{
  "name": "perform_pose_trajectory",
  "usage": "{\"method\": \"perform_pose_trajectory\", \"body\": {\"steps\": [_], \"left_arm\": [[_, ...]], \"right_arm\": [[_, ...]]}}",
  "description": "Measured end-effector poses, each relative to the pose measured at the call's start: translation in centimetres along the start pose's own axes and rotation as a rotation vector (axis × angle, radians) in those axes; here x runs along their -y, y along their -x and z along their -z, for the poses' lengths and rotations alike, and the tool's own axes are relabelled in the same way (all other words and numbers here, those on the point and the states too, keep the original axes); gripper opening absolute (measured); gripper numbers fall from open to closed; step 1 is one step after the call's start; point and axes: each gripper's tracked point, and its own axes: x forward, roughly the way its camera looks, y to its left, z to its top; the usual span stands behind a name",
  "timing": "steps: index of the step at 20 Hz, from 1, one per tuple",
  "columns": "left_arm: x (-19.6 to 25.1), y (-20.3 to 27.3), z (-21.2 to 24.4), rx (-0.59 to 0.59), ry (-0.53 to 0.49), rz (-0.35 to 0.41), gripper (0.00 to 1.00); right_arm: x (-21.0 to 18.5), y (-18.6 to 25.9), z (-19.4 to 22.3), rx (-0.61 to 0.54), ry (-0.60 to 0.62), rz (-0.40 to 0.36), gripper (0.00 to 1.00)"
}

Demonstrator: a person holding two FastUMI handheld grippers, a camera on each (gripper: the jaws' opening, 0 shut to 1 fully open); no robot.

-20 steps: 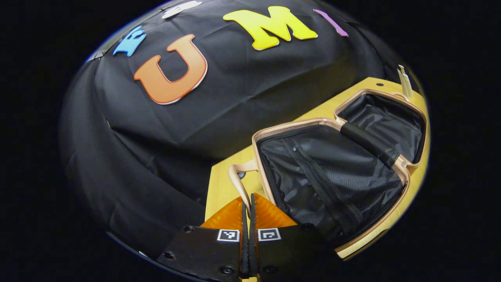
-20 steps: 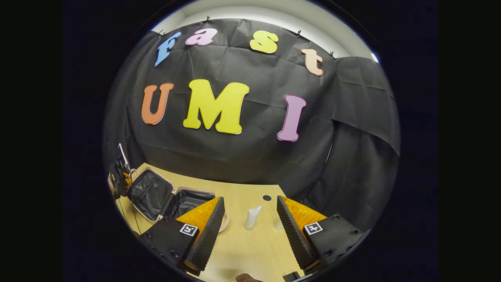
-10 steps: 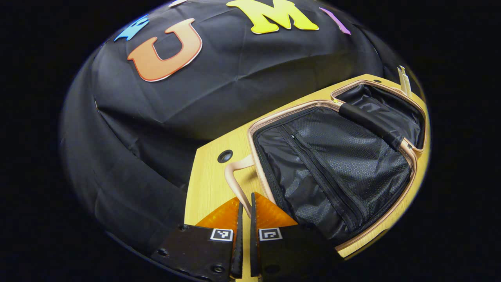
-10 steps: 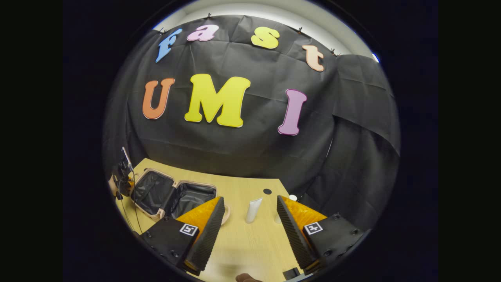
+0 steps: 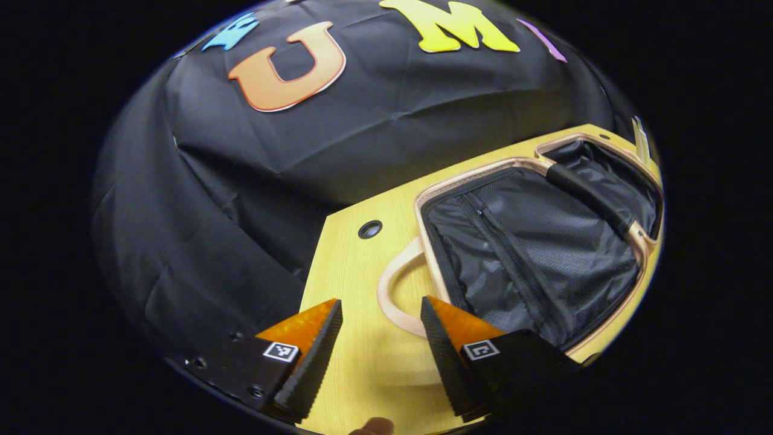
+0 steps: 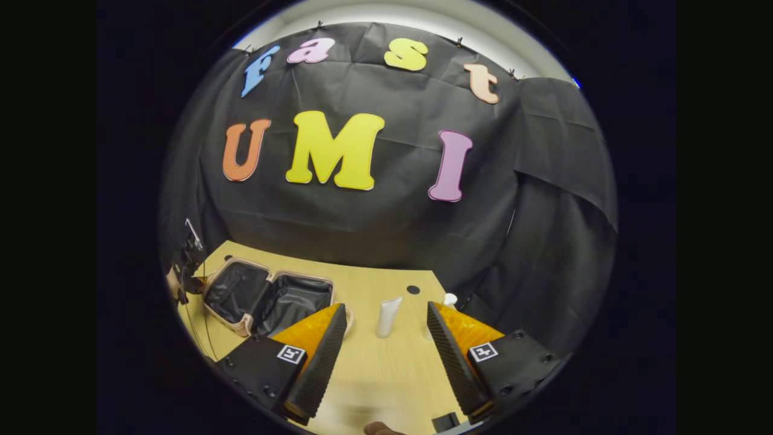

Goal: First open the suitcase, pack the skin care products into it, and then close the suitcase.

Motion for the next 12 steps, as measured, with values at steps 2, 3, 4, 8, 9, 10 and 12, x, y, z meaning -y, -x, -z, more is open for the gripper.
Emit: {"method": "perform_pose_trajectory", "body": {"steps": [2,3,4,8,9,10,12], "left_arm": [[2.2,2.6,-1.7,0.024,0.071,0.022,1.00],[3.4,4.0,-2.8,0.034,0.090,0.020,0.99],[4.7,5.2,-3.9,0.048,0.106,0.020,0.99],[12.8,9.5,-9.1,0.111,0.117,0.074,0.99],[15.4,10.4,-10.1,0.122,0.108,0.096,0.99],[18.1,11.1,-11.2,0.130,0.102,0.123,0.99],[23.8,12.4,-13.2,0.146,0.101,0.179,0.99]], "right_arm": [[1.6,-0.4,0.4,0.007,-0.005,-0.014,0.80],[2.5,-0.6,0.6,0.012,-0.007,-0.019,0.80],[3.5,-0.8,0.9,0.014,-0.008,-0.027,0.80],[7.7,-2.2,1.8,0.029,-0.003,-0.060,0.80],[8.8,-2.7,2.1,0.032,0.005,-0.067,0.79],[9.8,-3.1,2.4,0.033,0.009,-0.079,0.80],[11.7,-4.0,3.0,0.032,0.011,-0.104,0.80]]}}
